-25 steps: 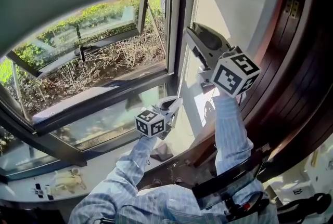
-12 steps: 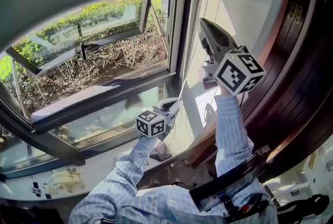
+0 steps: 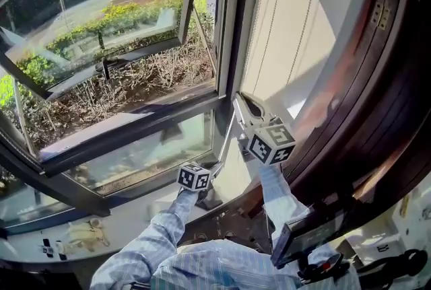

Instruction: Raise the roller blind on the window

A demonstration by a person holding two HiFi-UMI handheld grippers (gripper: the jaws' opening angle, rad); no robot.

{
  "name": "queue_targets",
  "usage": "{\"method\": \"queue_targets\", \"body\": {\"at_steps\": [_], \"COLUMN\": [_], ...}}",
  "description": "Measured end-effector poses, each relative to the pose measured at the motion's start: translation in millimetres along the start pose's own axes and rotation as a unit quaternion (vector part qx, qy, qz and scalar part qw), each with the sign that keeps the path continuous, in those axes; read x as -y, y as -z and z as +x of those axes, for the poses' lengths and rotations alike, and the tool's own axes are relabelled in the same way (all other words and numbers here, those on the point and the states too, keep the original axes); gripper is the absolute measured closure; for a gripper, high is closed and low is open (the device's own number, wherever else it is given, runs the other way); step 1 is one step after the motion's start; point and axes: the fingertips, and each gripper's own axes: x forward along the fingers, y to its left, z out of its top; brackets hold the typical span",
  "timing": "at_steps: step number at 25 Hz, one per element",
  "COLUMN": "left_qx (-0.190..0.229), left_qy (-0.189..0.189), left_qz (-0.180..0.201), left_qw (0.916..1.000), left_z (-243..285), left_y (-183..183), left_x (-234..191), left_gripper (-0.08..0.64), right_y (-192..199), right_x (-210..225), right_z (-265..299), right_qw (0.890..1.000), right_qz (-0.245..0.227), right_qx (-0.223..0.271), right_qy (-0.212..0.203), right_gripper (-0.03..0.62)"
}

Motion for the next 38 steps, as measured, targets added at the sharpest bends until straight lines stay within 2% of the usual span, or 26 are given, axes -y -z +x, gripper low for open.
{"method": "queue_targets", "body": {"at_steps": [5, 8, 10, 14, 18, 20, 23, 25, 27, 30, 33, 36, 38], "left_qx": [-0.081, -0.114, -0.113, -0.101, -0.098, -0.086, -0.051, -0.017, 0.024, 0.074, 0.108, 0.139, 0.155], "left_qy": [-0.031, -0.022, -0.025, -0.031, -0.037, -0.037, -0.033, -0.027, -0.02, -0.022, -0.03, -0.029, -0.018], "left_qz": [-0.034, -0.004, 0.012, 0.003, 0.007, -0.001, -0.002, 0.002, 0.005, 0.004, 0.01, 0.007, -0.004], "left_qw": [0.9956, 0.9932, 0.9932, 0.9943, 0.9945, 0.9956, 0.9982, 0.9995, 0.9995, 0.997, 0.9936, 0.9898, 0.9878], "left_z": [5, 1, -3, -8, -15, -16, -19, -24, -31, -46, -64, -84, -97], "left_y": [66, 101, 112, 111, 103, 97, 79, 64, 48, 32, 21, 18, 19], "left_x": [-27, -27, -26, -30, -32, -30, -21, -13, -5, 3, 5, 10, 15], "left_gripper": [0.548, 0.548, 0.548, 0.548, 0.546, 0.547, 0.546, 0.546, 0.546, 0.546, 0.544, 0.535, 0.535], "right_y": [71, 114, 142, 185, 214, 222, 218, 212, 217, 241, 261, 259, 249], "right_x": [-14, -13, -10, -2, 1, -1, -13, -24, -34, -48, -59, -68, -80], "right_z": [-2, -9, -16, -27, -32, -33, -29, -27, -32, -51, -74, -98, -109], "right_qw": [0.998, 0.995, 0.992, 0.986, 0.981, 0.978, 0.977, 0.98, 0.983, 0.98, 0.976, 0.974, 0.975], "right_qz": [0.004, 0.011, 0.017, 0.032, 0.083, 0.11, 0.124, 0.113, 0.081, 0.061, 0.082, 0.114, 0.126], "right_qx": [-0.059, -0.097, -0.123, -0.158, -0.17, -0.17, -0.171, -0.164, -0.167, -0.188, -0.197, -0.176, -0.159], "right_qy": [0.009, 0.022, 0.028, 0.041, 0.053, 0.051, 0.027, 0.009, 0.002, 0.016, 0.044, 0.082, 0.088], "right_gripper": [0.583, 0.583, 0.583, 0.583, 0.583, 0.583, 0.583, 0.581, 0.581, 0.567, 0.503, 0.486, 0.486]}}
